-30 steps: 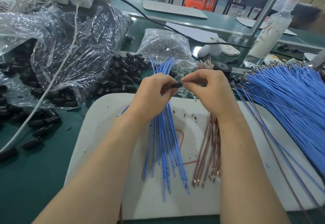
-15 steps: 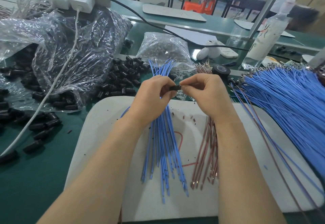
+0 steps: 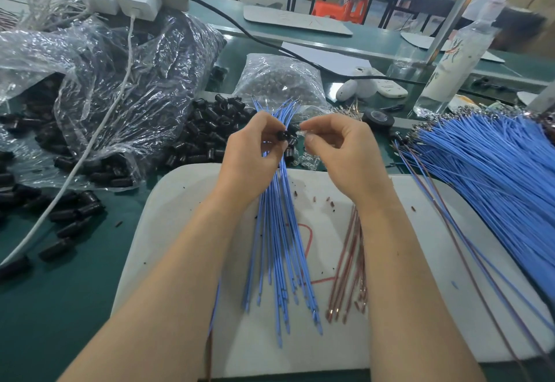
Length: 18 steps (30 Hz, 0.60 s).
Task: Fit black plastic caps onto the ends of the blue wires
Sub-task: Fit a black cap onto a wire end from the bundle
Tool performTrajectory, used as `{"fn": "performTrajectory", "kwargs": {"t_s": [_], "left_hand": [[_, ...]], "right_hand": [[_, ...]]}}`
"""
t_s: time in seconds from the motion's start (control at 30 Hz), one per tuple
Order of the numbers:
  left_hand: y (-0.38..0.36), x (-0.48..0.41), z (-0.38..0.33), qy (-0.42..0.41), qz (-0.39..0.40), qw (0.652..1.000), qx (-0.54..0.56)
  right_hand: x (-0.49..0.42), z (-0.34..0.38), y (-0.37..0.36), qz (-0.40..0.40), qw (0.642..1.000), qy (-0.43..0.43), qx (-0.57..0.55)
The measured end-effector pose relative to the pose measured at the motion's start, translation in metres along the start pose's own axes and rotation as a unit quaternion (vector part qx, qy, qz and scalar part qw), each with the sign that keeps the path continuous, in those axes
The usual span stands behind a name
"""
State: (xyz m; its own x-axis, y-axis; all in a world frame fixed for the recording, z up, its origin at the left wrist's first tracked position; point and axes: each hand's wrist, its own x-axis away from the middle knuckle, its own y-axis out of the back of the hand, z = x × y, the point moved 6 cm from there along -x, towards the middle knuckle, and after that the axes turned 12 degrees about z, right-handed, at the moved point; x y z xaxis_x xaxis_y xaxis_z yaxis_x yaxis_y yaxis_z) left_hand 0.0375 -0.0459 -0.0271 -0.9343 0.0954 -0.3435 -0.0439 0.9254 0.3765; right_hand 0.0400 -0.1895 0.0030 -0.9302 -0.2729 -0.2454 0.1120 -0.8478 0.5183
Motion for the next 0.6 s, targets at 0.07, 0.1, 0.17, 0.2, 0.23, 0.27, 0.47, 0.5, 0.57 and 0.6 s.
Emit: {"fn": "performTrajectory", "kwargs": {"t_s": [0.07, 0.1, 0.17, 0.2, 0.23, 0.27, 0.47, 0.5, 0.57, 0.6], "left_hand": [[-0.0009, 0.0, 0.0002, 0.002, 0.001, 1.0, 0.001], [-0.0013, 0.0001, 0.0004, 0.002, 0.002, 1.0, 0.001], [-0.0022, 0.0001, 0.0003, 0.002, 0.005, 1.0, -0.003], [-0.0025, 0.0002, 0.0002, 0.002, 0.007, 1.0, -0.008], [-0.0029, 0.0002, 0.0, 0.002, 0.01, 1.0, -0.013], [-0.0029, 0.0, -0.0002, 0.0, 0.012, 1.0, -0.017], [-0.0053, -0.0006, -0.0021, -0.006, 0.022, 0.999, -0.036], [-0.0057, -0.0006, -0.0019, -0.004, 0.023, 0.999, -0.036], [-0.0062, -0.0005, -0.0016, 0.0, 0.023, 0.999, -0.035], [-0.0064, -0.0002, -0.0022, 0.0, 0.023, 0.999, -0.035]], "right_hand": [[0.0002, 0.0027, -0.0017, -0.004, 1.0, 0.012, 0.015], [0.0003, 0.0038, -0.0024, -0.007, 1.0, 0.017, 0.023], [0.0004, 0.0051, -0.0029, -0.014, 0.999, 0.025, 0.041], [0.0007, 0.0059, -0.0027, -0.017, 0.998, 0.028, 0.05], [0.0008, 0.0068, -0.0019, -0.021, 0.998, 0.031, 0.057], [0.0009, 0.0077, -0.0007, -0.026, 0.997, 0.034, 0.059], [0.0007, 0.0082, 0.002, -0.033, 0.997, 0.032, 0.06], [0.001, 0.0075, 0.002, -0.037, 0.997, 0.027, 0.057], [0.0014, 0.0061, 0.0033, -0.052, 0.997, 0.017, 0.056], [0.0017, 0.0059, 0.0034, -0.057, 0.996, 0.012, 0.063]]}}
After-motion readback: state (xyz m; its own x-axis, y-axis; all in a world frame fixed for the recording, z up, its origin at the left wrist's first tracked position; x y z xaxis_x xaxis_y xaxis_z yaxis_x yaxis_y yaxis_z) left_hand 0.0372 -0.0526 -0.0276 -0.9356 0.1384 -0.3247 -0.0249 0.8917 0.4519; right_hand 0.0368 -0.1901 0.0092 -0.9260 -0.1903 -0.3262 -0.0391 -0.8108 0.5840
